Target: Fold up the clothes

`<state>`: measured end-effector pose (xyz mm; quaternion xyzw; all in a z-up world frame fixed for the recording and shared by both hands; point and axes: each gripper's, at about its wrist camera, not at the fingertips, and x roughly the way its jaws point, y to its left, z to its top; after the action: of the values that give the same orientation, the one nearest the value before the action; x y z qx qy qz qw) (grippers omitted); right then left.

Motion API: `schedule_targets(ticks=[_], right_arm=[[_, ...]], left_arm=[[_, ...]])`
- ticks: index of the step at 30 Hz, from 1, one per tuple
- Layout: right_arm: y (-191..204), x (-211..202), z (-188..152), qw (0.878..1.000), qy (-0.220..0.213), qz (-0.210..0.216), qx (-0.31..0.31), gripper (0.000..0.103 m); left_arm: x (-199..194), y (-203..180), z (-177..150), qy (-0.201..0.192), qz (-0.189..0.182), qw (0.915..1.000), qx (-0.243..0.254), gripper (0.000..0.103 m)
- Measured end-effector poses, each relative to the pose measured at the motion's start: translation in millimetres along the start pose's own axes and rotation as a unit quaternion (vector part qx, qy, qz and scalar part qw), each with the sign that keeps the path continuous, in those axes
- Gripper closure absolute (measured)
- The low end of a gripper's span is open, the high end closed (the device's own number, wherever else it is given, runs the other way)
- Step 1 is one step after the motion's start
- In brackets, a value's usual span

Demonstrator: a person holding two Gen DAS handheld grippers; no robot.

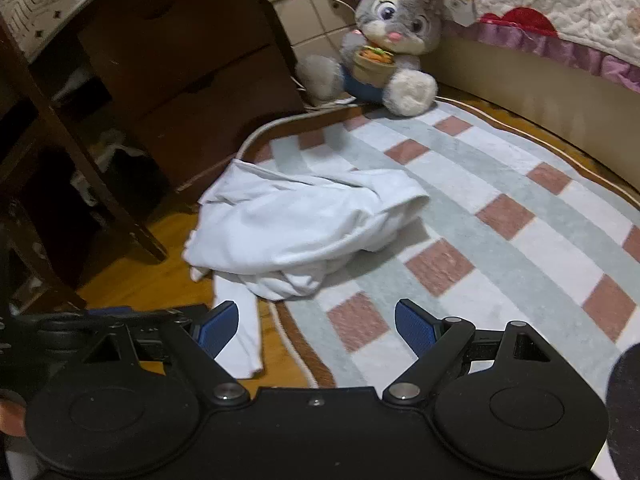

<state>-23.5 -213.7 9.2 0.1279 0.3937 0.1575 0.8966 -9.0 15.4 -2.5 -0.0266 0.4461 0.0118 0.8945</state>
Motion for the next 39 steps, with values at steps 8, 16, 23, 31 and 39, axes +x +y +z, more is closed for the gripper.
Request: schedule_targets(ticks=[8,16,23,31,39], right_arm=[[4,2,-3,0.999,-0.018,0.029,-0.014,0.012],[-34,57,39,0.999,-0.031,0.024,-0.022,0.004],[-112,134,60,0.983,0.044,0.095,0.152,0.005],[-114,201,53,0.970,0.024,0.083,0.226,0.005],[-130,225,57,0.973,0.019,0.121,0.197,0.065]], left_arm=[[-8,24,1,-0.095,0.020,0.9953,0.004,0.000],[3,39,57,-0.145,0.019,0.9888,0.030,0.000],[76,57,99,-0.050,0.018,0.9926,-0.109,0.002],[181,49,66,0.015,0.043,0.9622,-0.268,0.003],[205,101,52,0.001,-0.038,0.9250,-0.378,0.000]])
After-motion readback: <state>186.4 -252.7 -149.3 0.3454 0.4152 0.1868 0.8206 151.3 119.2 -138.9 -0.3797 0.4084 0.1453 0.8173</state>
